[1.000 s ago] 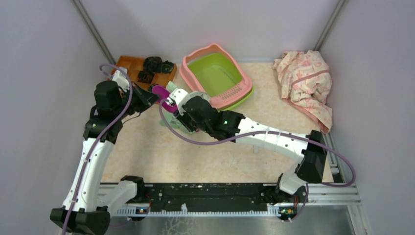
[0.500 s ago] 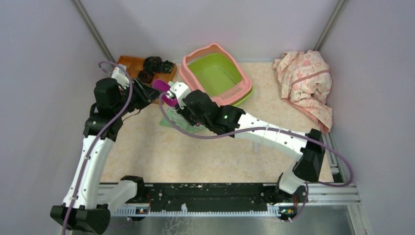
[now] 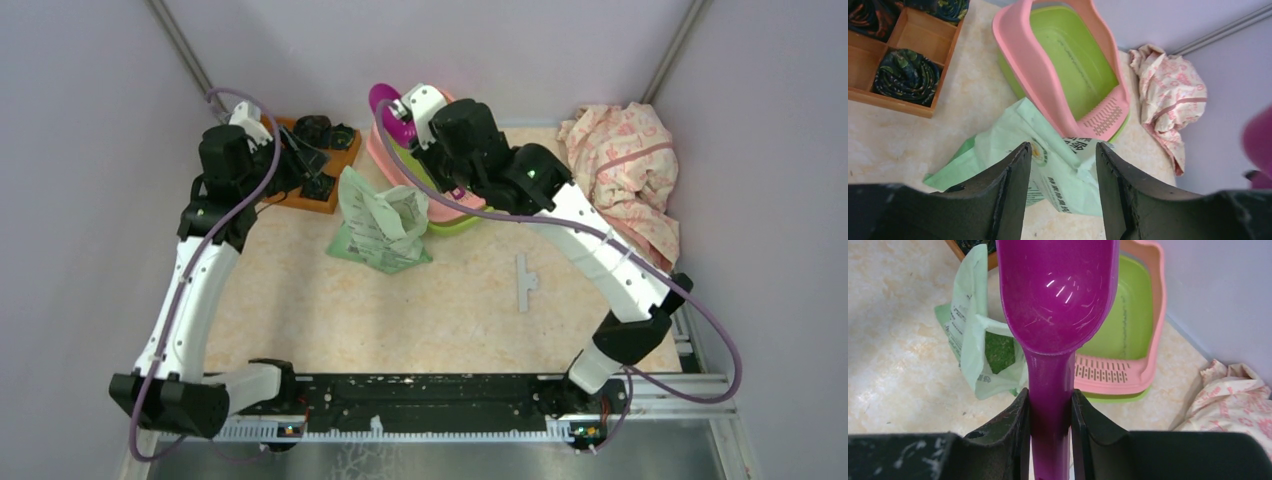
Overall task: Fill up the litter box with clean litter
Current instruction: Pick up the spatula from the center of the board.
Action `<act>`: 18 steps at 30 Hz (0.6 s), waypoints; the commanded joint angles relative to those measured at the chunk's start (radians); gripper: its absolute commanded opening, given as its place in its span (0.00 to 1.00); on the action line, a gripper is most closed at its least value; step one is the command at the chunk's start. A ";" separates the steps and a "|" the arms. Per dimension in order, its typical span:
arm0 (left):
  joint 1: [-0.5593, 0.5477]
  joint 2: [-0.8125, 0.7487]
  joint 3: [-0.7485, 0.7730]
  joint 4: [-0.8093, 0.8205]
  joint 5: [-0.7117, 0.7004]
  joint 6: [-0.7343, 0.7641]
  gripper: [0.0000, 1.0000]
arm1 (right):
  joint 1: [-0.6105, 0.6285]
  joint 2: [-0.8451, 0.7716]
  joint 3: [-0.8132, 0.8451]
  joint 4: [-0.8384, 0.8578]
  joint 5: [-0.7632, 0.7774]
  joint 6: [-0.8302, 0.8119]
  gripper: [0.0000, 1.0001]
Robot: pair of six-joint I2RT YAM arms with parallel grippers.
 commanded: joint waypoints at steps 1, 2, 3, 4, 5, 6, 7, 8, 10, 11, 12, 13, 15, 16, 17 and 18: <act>0.001 0.088 0.020 0.031 -0.025 0.065 0.55 | 0.005 0.081 0.123 -0.228 0.090 -0.053 0.00; 0.001 0.103 0.017 0.036 -0.021 0.068 0.54 | 0.005 0.088 0.131 -0.250 0.115 -0.049 0.00; 0.001 0.115 0.014 0.039 -0.013 0.070 0.54 | 0.006 0.098 0.141 -0.273 0.139 -0.043 0.00; 0.001 0.127 0.013 0.039 -0.014 0.078 0.53 | 0.007 0.105 0.147 -0.294 0.153 -0.043 0.00; 0.001 0.135 0.014 0.040 -0.015 0.084 0.53 | 0.014 0.107 0.140 -0.308 0.172 -0.047 0.00; 0.001 0.143 0.016 0.038 -0.017 0.092 0.52 | 0.025 0.106 0.128 -0.315 0.199 -0.045 0.00; 0.001 0.148 0.019 0.036 -0.022 0.102 0.53 | 0.034 0.105 0.115 -0.326 0.215 -0.042 0.00; 0.001 0.151 0.023 0.031 -0.031 0.111 0.52 | 0.042 0.105 0.104 -0.335 0.224 -0.036 0.00; 0.001 0.153 0.024 0.027 -0.054 0.126 0.53 | 0.058 0.104 0.077 -0.352 0.245 -0.019 0.00; 0.001 0.153 0.024 0.027 -0.064 0.132 0.53 | 0.069 0.106 0.069 -0.361 0.264 -0.008 0.00; 0.001 0.155 0.024 0.029 -0.074 0.136 0.53 | 0.079 0.109 0.060 -0.370 0.272 -0.001 0.00; 0.001 0.157 0.024 0.032 -0.083 0.139 0.53 | 0.089 0.113 0.051 -0.376 0.277 0.004 0.00; 0.001 0.157 0.009 0.042 -0.099 0.143 0.53 | 0.111 0.131 0.036 -0.390 0.283 0.020 0.00; 0.001 0.158 0.003 0.046 -0.103 0.144 0.53 | 0.121 0.138 0.026 -0.393 0.285 0.028 0.00; 0.001 0.158 -0.002 0.050 -0.104 0.146 0.53 | 0.127 0.145 0.021 -0.400 0.284 0.038 0.00; 0.001 0.158 -0.008 0.053 -0.102 0.146 0.53 | 0.134 0.155 0.017 -0.406 0.279 0.050 0.00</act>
